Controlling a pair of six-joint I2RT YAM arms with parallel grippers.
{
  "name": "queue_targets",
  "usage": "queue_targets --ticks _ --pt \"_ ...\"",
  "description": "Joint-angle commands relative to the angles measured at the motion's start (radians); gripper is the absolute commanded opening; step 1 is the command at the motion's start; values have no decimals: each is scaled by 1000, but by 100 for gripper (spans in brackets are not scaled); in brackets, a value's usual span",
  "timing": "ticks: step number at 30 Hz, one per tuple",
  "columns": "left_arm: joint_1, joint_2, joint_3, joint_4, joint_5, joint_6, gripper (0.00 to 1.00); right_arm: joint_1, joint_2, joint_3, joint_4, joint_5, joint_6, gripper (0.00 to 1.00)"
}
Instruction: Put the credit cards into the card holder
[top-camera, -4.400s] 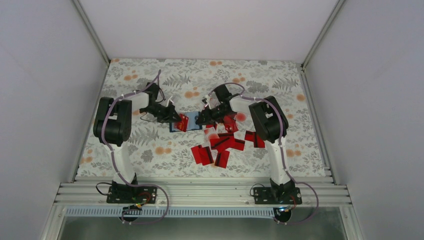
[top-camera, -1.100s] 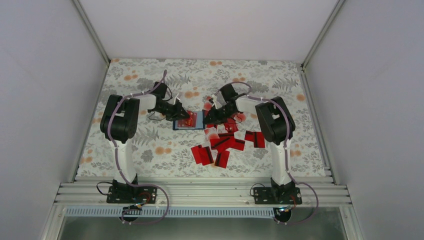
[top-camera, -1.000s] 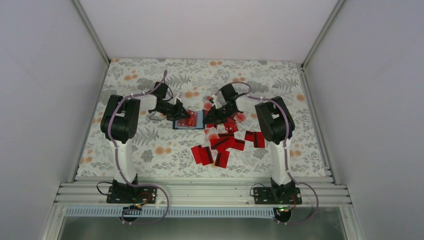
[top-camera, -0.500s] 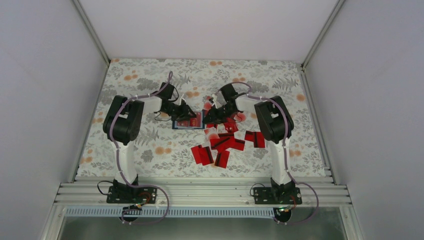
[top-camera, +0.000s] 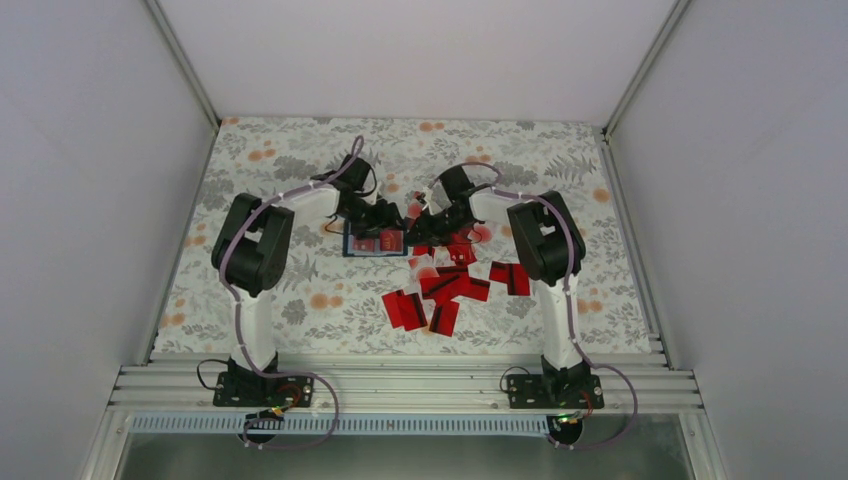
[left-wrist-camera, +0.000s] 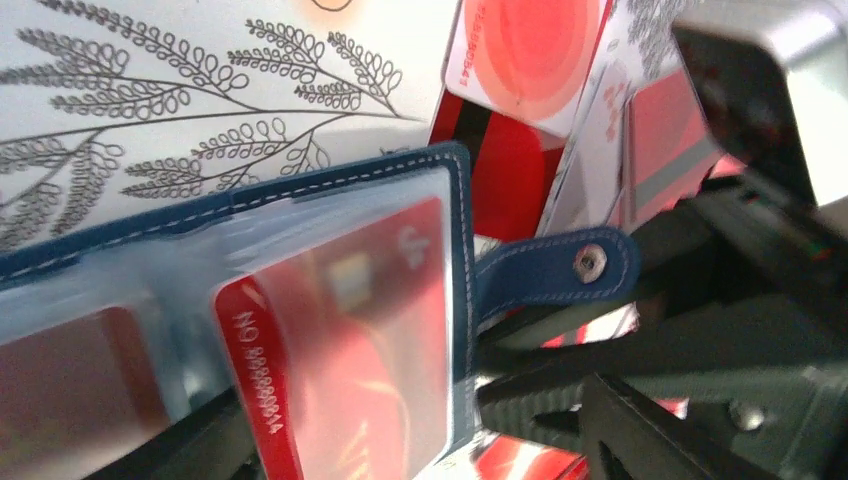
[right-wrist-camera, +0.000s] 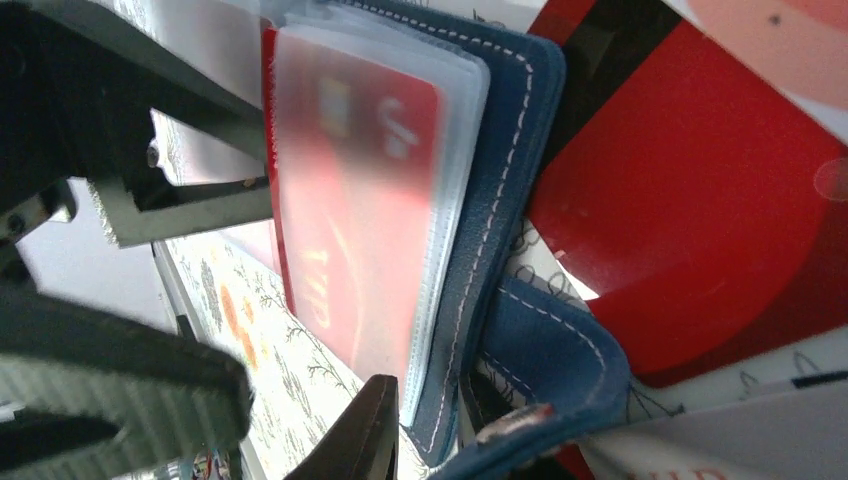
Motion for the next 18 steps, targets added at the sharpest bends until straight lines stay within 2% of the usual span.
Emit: queue_targets --ticks 1,4,6,7,14,18 --pt "-16 -65 33 -173 -146 29 80 12 55 11 8 84 -19 17" --pt "-7 -115 21 -226 -215 62 86 13 60 10 1 86 -29 17" --pt "1 -142 15 -259 -254 86 95 13 65 12 -5 87 -34 17" --pt "9 -158 13 -273 -275 99 96 13 68 13 -7 87 -34 17" --pt "103 -232 -30 -289 -306 204 98 13 81 21 -28 83 -47 17" --pt "182 -254 -109 -208 -219 243 95 13 84 25 -27 75 -47 17"
